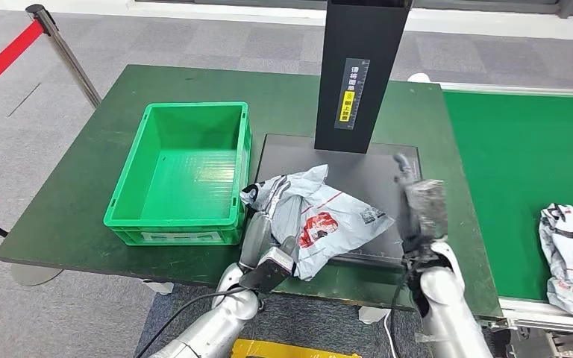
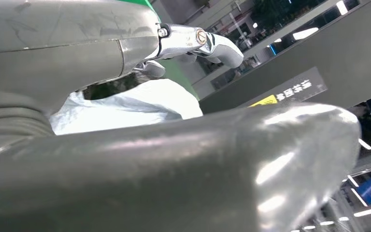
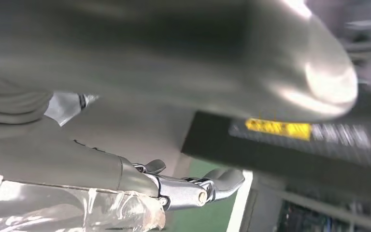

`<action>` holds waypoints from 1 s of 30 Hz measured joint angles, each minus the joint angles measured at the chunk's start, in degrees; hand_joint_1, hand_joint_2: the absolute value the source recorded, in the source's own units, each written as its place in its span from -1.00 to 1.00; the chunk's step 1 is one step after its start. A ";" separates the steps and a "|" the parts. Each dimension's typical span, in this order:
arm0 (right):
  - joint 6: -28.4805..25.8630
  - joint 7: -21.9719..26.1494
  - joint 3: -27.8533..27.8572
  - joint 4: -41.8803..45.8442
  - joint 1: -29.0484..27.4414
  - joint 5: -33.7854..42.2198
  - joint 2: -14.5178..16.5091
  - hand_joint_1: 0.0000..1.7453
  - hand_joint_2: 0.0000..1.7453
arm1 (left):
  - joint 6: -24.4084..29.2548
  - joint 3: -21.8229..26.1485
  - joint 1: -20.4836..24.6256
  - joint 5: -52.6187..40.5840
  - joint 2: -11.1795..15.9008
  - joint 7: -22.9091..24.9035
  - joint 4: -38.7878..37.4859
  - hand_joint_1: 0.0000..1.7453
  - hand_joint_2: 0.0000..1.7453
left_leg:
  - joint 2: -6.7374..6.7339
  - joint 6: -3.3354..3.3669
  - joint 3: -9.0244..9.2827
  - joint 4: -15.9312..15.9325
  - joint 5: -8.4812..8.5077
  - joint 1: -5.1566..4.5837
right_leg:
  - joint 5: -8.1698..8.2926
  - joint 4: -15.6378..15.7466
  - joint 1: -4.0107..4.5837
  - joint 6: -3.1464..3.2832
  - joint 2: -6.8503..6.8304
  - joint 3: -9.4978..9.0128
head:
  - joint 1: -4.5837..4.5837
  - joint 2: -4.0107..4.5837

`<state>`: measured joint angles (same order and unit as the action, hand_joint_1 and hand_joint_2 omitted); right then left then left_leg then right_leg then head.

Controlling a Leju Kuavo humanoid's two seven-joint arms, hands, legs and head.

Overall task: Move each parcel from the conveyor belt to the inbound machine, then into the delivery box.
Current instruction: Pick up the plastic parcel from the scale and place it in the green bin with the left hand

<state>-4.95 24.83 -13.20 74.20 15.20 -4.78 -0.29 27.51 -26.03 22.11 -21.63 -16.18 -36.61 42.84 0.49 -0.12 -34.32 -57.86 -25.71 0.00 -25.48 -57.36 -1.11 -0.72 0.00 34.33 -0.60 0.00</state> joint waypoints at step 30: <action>5.00 6.43 7.54 4.96 -9.72 9.93 2.34 -1.00 -1.00 | 6.01 -2.26 13.85 -30.24 2.39 15.33 -21.76 -1.00 1.00 | -0.09 -0.02 0.02 0.01 0.01 0.01 | 0.02 -0.03 0.00 0.03 0.08 0.00 | -0.01 0.00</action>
<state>0.05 31.27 -5.66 79.15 5.48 5.16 2.05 33.52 -28.29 35.96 -51.87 -13.79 -21.28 21.08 0.40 -0.14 -34.29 -57.86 -25.70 0.00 -25.46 -57.40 -1.11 -0.69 0.08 34.32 -0.61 0.00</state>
